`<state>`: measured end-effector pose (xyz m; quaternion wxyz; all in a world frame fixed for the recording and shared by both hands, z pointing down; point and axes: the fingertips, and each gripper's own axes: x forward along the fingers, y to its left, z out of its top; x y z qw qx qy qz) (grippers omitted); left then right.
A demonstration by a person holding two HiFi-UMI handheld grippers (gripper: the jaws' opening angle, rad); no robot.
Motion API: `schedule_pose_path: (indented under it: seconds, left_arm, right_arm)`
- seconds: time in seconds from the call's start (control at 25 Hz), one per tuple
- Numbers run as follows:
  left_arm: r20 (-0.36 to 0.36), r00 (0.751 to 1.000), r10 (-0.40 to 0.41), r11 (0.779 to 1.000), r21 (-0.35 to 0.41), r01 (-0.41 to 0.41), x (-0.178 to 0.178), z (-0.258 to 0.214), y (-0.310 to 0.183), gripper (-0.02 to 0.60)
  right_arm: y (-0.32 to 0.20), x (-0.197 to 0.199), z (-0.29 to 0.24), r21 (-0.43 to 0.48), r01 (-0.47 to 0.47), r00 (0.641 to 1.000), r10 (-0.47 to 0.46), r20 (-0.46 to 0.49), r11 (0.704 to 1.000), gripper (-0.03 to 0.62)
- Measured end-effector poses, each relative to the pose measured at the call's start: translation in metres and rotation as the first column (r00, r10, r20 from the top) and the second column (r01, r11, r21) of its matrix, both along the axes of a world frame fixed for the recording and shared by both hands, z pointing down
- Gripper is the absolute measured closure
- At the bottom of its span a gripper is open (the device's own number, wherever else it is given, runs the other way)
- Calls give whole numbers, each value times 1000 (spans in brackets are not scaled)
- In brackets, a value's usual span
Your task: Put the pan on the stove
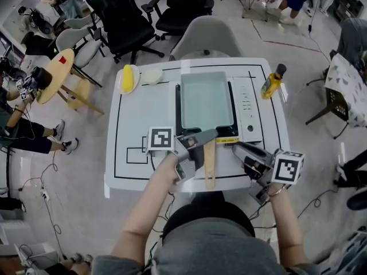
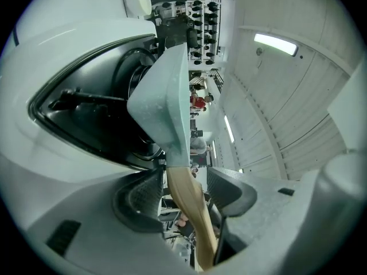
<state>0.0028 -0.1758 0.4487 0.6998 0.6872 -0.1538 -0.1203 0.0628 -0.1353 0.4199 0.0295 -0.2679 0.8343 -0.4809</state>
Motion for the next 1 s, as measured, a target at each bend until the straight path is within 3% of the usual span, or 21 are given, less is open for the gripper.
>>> schedule_pose_path:
  seconds: [0.36, 0.6, 0.76, 1.0]
  left_arm:
    - [34, 999, -11, 1000, 15, 11, -3, 6, 5, 356]
    - [27, 999, -33, 999, 17, 33, -9, 3, 7, 356]
    - [32, 998, -47, 999, 29, 46, -14, 1, 8, 356]
    - [44, 995, -85, 995, 52, 82, -27, 2, 13, 356]
  right_arm:
    - [-8, 18, -13, 247, -83, 956, 147, -253, 966, 588]
    - [-7, 25, -26, 382, -97, 907, 240, -347, 919, 591]
    - [-8, 29, -30, 425, -109, 886, 281, -368, 899, 591]
    - [-11, 34, -26, 412, -119, 882, 286, -373, 903, 591]
